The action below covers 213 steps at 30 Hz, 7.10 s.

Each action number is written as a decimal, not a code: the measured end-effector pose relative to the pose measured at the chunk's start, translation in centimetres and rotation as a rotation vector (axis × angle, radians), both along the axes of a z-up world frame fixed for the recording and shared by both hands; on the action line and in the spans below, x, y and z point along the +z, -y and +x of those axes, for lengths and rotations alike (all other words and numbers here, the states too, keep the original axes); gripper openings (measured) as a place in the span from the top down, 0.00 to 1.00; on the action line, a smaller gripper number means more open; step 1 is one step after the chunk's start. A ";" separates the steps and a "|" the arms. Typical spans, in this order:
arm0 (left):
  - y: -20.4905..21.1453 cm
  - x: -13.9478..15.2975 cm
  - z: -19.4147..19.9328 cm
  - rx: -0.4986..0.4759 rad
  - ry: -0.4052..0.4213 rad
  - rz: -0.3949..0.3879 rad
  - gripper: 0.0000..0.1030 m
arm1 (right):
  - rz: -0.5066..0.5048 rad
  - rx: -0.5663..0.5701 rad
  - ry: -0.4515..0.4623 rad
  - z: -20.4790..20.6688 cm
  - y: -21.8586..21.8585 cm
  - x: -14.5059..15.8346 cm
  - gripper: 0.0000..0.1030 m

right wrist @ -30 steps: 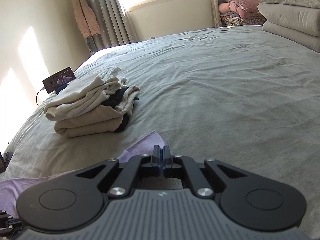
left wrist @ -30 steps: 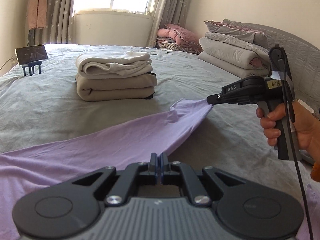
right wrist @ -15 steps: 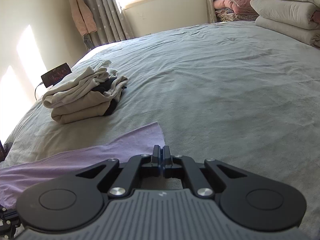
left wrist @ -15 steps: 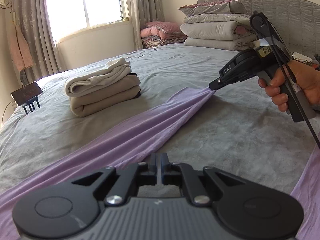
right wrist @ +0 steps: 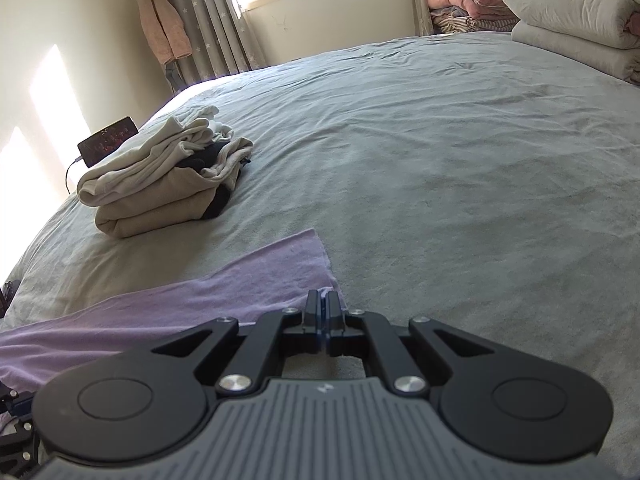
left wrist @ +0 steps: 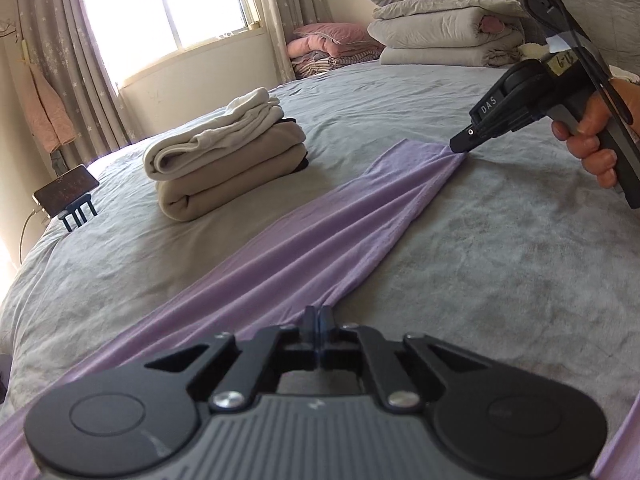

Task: Fold clothes

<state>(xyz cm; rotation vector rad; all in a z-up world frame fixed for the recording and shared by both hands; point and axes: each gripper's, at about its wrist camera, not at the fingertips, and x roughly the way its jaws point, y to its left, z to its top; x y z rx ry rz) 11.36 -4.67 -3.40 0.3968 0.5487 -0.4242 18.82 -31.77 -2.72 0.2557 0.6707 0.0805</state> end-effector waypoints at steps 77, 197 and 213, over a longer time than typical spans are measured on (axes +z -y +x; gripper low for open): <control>-7.2 2.7 4.5 0.120 -0.045 -0.110 0.60 | -0.079 0.019 -0.004 2.6 1.1 1.5 0.58; -31.7 4.2 -8.0 0.645 -0.004 -0.210 0.29 | -0.235 0.734 0.120 -7.8 -26.9 3.3 0.52; -33.9 6.1 -12.6 0.724 0.000 -0.386 0.27 | -0.196 0.603 0.148 -17.2 -20.1 4.6 0.52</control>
